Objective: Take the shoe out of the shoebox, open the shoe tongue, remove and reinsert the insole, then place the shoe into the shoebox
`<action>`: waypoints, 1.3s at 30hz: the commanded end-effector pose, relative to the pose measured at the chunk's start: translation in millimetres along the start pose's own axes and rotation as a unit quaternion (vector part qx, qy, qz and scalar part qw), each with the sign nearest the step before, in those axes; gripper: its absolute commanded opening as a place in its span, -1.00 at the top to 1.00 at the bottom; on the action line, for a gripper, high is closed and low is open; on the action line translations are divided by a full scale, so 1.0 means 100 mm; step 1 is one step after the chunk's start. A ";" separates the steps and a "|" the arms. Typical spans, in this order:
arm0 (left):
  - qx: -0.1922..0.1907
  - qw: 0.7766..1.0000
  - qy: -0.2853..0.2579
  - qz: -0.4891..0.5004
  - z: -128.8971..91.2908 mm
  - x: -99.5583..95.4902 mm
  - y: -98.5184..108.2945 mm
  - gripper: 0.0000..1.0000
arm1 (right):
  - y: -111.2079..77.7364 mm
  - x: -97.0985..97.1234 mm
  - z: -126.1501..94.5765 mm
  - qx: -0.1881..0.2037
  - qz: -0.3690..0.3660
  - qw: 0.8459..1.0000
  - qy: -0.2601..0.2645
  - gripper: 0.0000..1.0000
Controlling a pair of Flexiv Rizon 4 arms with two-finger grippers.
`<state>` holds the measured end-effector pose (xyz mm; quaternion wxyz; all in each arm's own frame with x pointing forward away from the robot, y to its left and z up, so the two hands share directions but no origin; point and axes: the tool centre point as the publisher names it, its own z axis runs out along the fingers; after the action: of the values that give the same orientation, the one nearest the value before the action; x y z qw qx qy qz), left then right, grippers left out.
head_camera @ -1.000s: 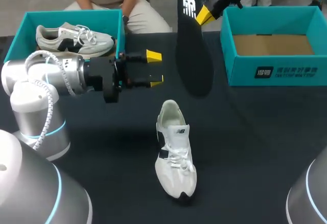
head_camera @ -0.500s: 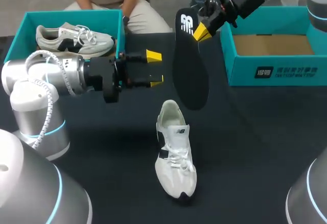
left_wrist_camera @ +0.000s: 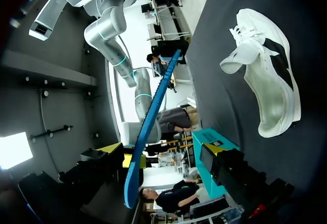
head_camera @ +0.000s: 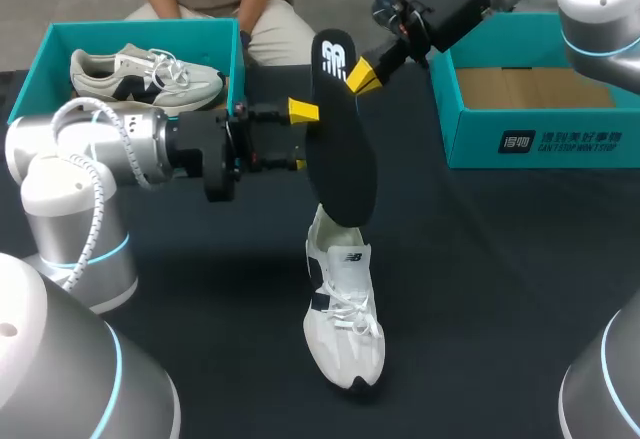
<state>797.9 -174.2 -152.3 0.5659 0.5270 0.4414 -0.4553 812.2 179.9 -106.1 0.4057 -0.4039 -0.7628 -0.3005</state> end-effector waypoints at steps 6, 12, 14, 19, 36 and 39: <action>0.005 1.000 -0.005 0.013 0.09 -0.02 0.00 -0.95 | 0.10 0.00 0.12 0.013 -0.001 1.000 0.008 1.00; 0.005 1.000 -0.011 0.016 0.09 -0.04 0.01 1.00 | 0.10 -0.02 0.14 0.012 0.000 1.000 0.011 1.00; 0.006 1.000 -0.011 0.018 0.09 -0.04 0.00 1.00 | 0.10 -0.02 0.14 0.012 0.001 1.000 0.012 1.00; 0.004 1.000 -0.012 0.018 0.09 -0.03 0.01 1.00 | 0.13 -0.04 0.17 0.016 0.000 1.000 0.016 1.00; 0.007 1.000 -0.015 0.021 0.06 -0.02 -0.02 1.00 | 0.07 -0.10 0.15 0.002 0.022 1.000 0.011 0.07; 0.008 1.000 -0.014 0.022 0.06 -0.01 -0.03 1.00 | 0.03 -0.10 0.12 -0.006 0.027 1.000 0.006 -1.00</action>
<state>795.2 -180.4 -149.7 0.5767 0.5345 0.4197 -0.4534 821.3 192.8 -121.7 0.4215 -0.4191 -0.7497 -0.2910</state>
